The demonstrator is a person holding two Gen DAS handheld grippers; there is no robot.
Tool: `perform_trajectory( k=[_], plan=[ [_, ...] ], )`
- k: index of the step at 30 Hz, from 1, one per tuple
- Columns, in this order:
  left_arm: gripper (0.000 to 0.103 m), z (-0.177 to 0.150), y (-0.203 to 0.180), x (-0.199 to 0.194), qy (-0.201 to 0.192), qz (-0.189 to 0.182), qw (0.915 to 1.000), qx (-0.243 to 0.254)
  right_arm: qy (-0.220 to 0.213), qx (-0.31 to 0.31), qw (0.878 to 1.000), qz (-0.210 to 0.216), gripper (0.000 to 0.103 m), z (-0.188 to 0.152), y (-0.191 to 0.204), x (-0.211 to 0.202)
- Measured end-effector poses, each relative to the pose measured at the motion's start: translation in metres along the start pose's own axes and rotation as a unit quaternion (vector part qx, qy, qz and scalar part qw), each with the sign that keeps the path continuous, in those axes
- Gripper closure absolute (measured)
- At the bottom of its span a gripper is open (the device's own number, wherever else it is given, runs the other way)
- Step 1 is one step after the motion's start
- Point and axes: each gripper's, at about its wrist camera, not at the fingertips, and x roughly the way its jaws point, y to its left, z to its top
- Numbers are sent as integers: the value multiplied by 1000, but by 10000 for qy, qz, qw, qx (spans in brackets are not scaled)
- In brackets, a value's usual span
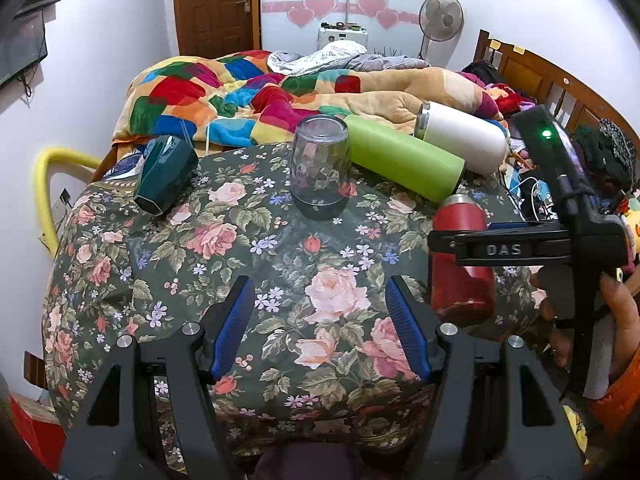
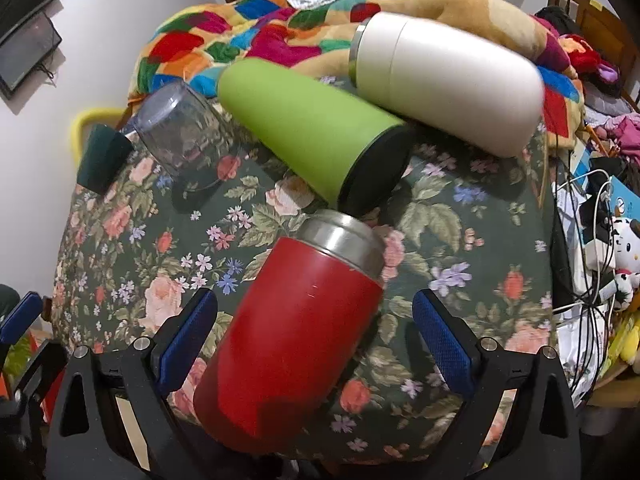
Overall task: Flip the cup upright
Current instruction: 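Rotate the red bottle upright with the right tool and lower it onto the bed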
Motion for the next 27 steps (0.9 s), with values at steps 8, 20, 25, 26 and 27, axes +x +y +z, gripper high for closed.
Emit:
perform_trajectory(
  k=[8, 20, 25, 26, 27],
  plan=[
    [36, -2, 4, 2, -32, 65, 10000, 4, 113, -16, 9999, 43, 22, 4, 8, 11],
    [36, -1, 5, 3, 9, 97, 9999, -62, 106, -345, 9979, 542, 43, 6, 22, 5],
    [36, 1, 3, 0, -48, 93, 9999, -48, -223, -601, 9963, 571, 44, 7, 30, -19],
    [36, 3, 3, -1, -57, 82, 9999, -54, -289, -650, 9957, 591, 44, 7, 32, -24],
    [36, 4, 2, -2, -71, 73, 9999, -62, -344, -681, 9953, 598, 44, 8, 32, -27]
  ],
)
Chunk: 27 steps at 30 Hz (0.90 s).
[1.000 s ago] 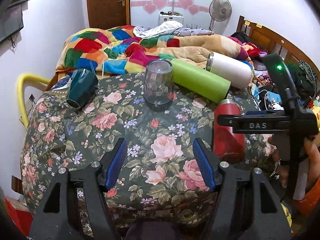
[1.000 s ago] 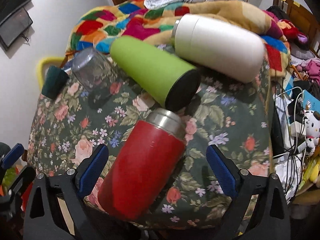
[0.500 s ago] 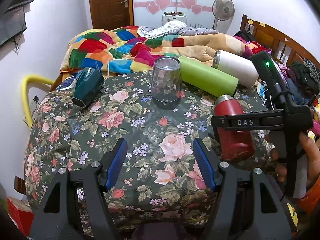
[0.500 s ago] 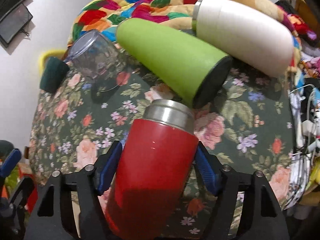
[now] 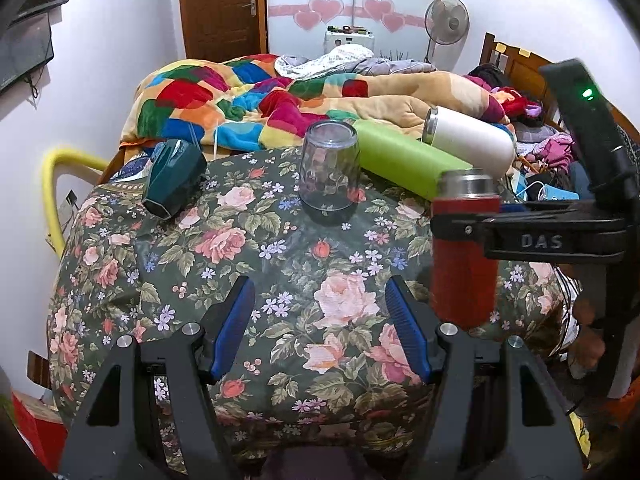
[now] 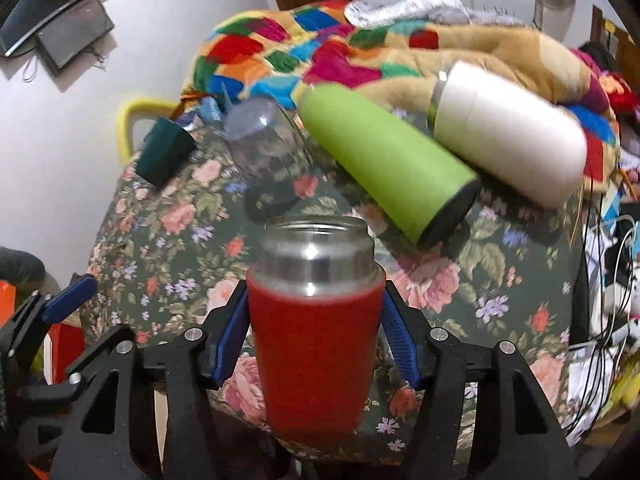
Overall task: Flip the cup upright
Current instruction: 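Rotate the red bottle upright with the right tool and lower it onto the bed, then open the right tool and release the upright red bottle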
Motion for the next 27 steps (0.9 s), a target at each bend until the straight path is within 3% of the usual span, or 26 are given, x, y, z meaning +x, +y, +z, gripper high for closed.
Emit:
perform_trajectory(
  k=[11, 27],
  plan=[
    [31, 8, -2, 0, -3, -143, 9999, -66, -479, -509, 9973, -210, 44, 20, 24, -15],
    [30, -2, 12, 9, 205, -10, 9996, -206, -294, -1003, 9930, -544, 42, 5, 44, 2]
  ],
)
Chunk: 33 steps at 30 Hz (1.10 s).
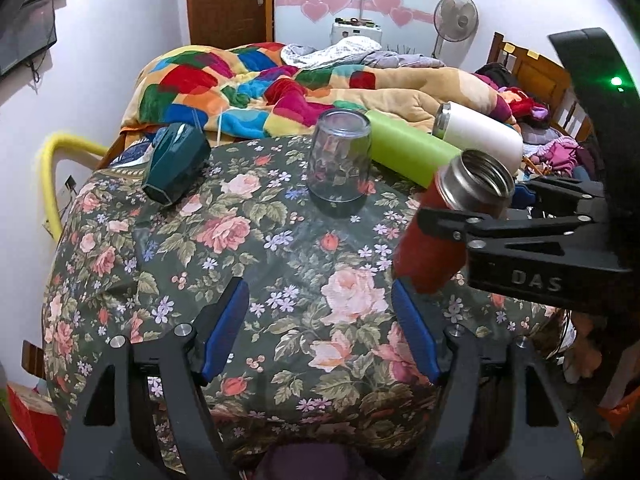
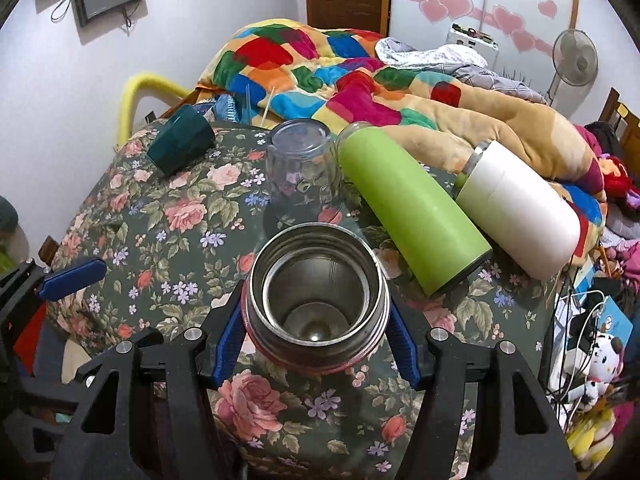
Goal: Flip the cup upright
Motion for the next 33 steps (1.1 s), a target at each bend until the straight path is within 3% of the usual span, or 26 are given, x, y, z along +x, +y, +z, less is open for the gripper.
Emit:
perform_trajectory(
  k=[6, 11, 18, 21, 24, 27, 33],
  plan=[
    [30, 0, 4, -12, -45, 15, 9999, -96, -3, 56, 10000, 80, 41, -2, 0, -11],
    [30, 8, -3, -43, -361, 21, 9993, -64, -227, 51, 9996, 151, 41, -8, 1, -40],
    [30, 30, -21, -124, -1308, -69, 9914, -9, -1373, 129, 9904, 96, 41, -12, -7, -139],
    [30, 35, -34, -171, -1918, -17, 9814, 71, -2023, 186, 9791, 86, 41, -17, -10, -191],
    [20, 32, -48, -221, -2584, -14, 9660, 122, -2695, 240, 9627, 63, 40, -28, -9, -242],
    [18, 22, -61, -259, -3121, 41, 9499, 175, -3178, 232, 9479, 72, 37, -41, -4, -277],
    [10, -3, -79, -305, -3722, 249, 9277, 144, -3948, 159, 9186, -52, 30, -68, 17, -322]
  ],
)
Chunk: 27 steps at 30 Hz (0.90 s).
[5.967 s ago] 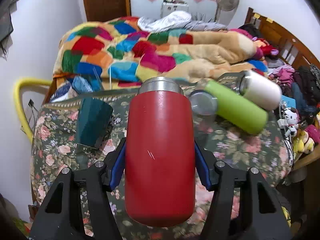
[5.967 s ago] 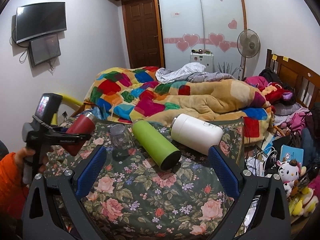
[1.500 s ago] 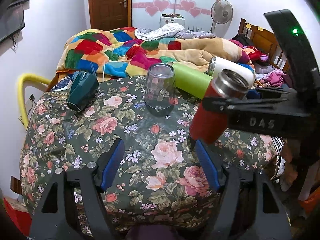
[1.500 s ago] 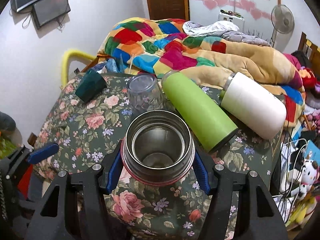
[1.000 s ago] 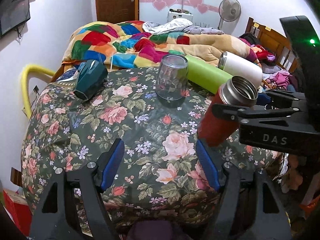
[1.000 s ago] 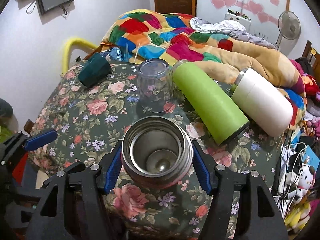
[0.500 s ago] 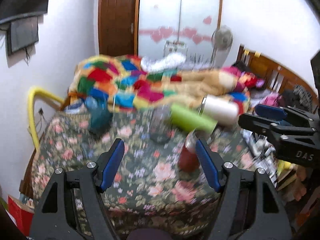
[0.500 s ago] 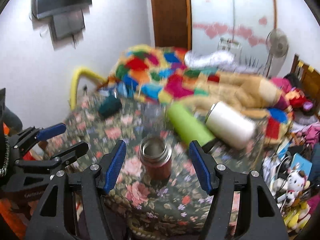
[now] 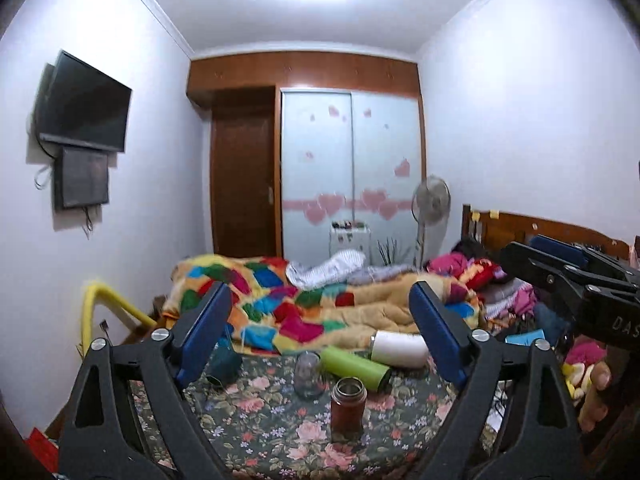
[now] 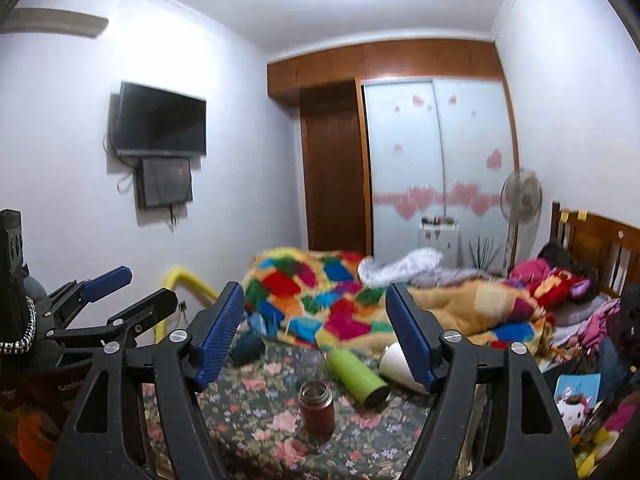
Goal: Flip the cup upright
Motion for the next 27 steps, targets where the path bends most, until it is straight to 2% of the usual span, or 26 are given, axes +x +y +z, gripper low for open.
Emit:
perform_trajectory(
  k=[4, 9, 13, 27],
  plan=[
    [2, -2, 0, -13, -112, 181, 9997, -92, -181, 26, 9998, -85, 22, -5, 7, -7],
    [0, -7, 1, -18, -70, 286, 9994, -155, -178, -4, 9995, -277, 5, -14, 5, -9],
    [0, -10, 0, -17, -64, 383, 9991, -142, -125, 17, 9995, -304, 3, -17, 2, -8],
    [0, -15, -2, -14, 38, 380, 9992, -127, 19, -42, 9995, -324, 3, -25, -2, -17]
  ],
)
